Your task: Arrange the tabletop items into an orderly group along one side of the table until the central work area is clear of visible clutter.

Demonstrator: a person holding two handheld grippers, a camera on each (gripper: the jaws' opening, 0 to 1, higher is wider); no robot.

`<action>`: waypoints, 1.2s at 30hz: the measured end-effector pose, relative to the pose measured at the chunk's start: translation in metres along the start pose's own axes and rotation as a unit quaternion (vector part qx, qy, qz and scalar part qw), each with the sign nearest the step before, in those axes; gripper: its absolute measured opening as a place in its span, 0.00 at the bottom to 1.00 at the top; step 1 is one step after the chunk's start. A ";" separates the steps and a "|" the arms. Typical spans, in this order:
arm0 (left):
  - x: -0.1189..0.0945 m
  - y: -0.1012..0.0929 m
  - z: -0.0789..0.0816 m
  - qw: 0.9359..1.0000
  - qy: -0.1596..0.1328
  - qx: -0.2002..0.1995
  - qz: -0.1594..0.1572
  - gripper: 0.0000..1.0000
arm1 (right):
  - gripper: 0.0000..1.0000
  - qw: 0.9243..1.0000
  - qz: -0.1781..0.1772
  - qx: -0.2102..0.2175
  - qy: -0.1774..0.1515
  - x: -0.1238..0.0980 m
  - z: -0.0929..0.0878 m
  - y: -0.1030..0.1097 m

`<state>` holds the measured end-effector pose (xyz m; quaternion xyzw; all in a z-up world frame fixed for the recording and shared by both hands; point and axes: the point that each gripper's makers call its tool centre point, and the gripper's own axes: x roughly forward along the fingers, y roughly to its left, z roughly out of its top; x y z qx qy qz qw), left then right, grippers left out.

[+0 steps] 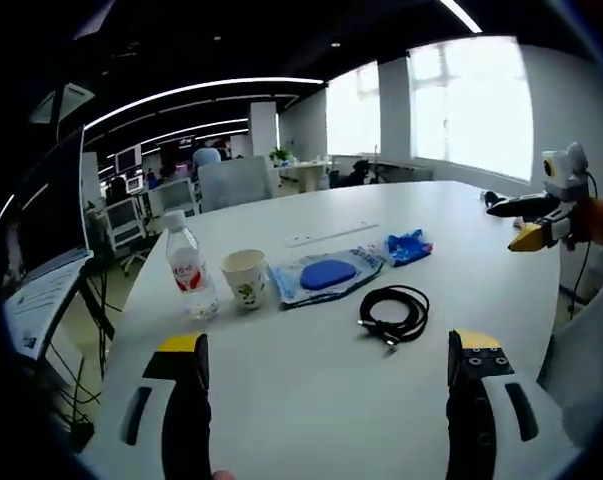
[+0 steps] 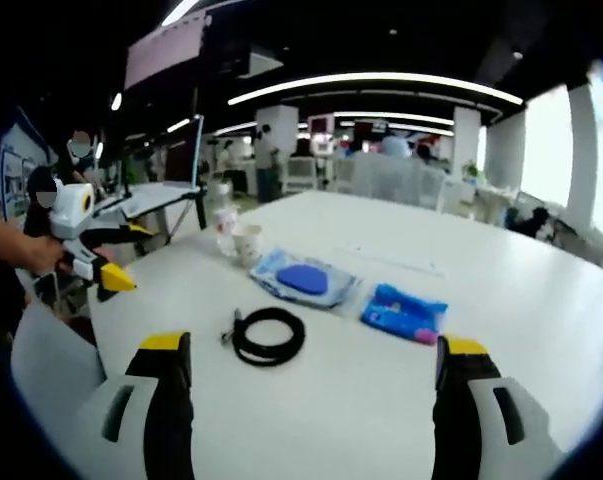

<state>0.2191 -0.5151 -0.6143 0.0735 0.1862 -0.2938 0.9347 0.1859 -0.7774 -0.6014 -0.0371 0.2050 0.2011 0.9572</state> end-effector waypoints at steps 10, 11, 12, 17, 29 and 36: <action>-0.011 0.005 -0.003 0.999 0.004 -0.019 0.032 0.99 | 1.00 1.000 -0.021 0.012 -0.010 -0.017 -0.017 0.002; -0.013 0.006 -0.004 0.999 0.000 -0.024 0.036 0.99 | 1.00 1.000 -0.022 0.010 -0.008 -0.018 -0.019 0.003; -0.014 0.007 -0.005 0.999 0.001 -0.027 0.040 0.99 | 1.00 1.000 -0.025 0.004 -0.006 -0.019 -0.021 0.004; -0.021 0.009 -0.015 0.998 0.005 -0.041 0.055 0.99 | 1.00 0.999 -0.031 0.002 -0.010 -0.021 -0.022 0.006; -0.032 -0.003 -0.026 0.998 0.008 -0.025 0.052 0.99 | 1.00 0.999 -0.039 -0.006 -0.001 -0.021 -0.032 0.014; -0.034 -0.008 -0.033 0.998 0.008 -0.026 0.048 0.99 | 1.00 0.999 -0.044 -0.008 -0.001 -0.027 -0.038 0.017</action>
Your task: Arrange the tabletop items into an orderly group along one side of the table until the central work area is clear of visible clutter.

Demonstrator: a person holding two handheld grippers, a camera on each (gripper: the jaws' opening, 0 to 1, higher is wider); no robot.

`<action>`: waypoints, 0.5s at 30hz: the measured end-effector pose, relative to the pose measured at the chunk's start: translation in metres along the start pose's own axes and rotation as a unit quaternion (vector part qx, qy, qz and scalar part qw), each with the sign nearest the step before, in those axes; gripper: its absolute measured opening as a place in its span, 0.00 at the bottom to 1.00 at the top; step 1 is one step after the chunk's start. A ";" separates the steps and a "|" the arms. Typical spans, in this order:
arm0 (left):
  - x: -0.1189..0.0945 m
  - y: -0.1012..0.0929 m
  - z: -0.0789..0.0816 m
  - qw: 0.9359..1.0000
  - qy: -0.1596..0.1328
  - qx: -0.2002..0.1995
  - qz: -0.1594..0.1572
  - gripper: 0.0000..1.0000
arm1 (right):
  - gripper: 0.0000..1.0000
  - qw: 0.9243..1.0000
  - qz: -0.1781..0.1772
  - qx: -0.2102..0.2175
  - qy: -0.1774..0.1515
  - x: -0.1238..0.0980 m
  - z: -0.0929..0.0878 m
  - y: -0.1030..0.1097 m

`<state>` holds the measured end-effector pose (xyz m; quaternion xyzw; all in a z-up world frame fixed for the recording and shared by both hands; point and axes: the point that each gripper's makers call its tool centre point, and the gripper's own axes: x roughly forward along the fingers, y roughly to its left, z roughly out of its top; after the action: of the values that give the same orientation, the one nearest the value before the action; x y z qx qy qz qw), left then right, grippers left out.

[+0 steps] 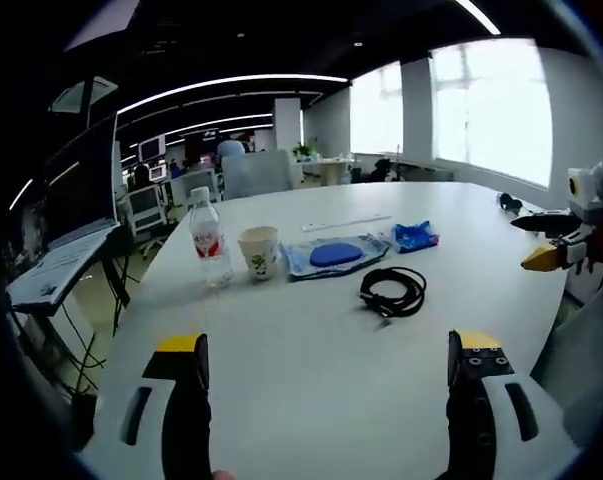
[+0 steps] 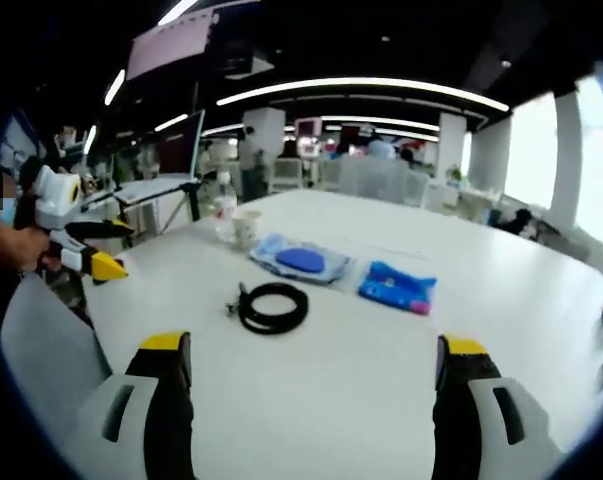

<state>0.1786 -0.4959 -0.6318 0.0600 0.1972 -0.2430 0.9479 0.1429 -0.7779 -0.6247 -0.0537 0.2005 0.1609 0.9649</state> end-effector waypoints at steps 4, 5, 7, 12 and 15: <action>0.001 -0.002 -0.001 1.000 -0.002 -0.002 -0.005 0.99 | 1.00 1.000 -0.002 0.000 0.002 0.000 -0.006 0.001; 0.001 -0.003 -0.001 1.000 -0.001 -0.002 -0.007 0.99 | 1.00 1.000 -0.003 0.000 0.003 0.000 -0.007 0.000; 0.001 -0.004 -0.003 1.000 0.000 0.005 -0.008 0.99 | 1.00 1.000 -0.005 0.000 0.002 0.000 -0.010 0.000; 0.000 -0.005 -0.001 1.000 -0.005 0.014 -0.008 0.99 | 1.00 1.000 -0.008 0.002 0.004 0.000 -0.013 -0.002; 0.000 -0.002 -0.003 1.000 -0.003 0.016 -0.002 0.99 | 1.00 1.000 -0.009 0.000 0.005 0.002 -0.016 -0.003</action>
<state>0.1764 -0.4974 -0.6349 0.0737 0.1905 -0.2482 0.9469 0.1392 -0.7826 -0.6399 -0.0561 0.2047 0.1518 0.9654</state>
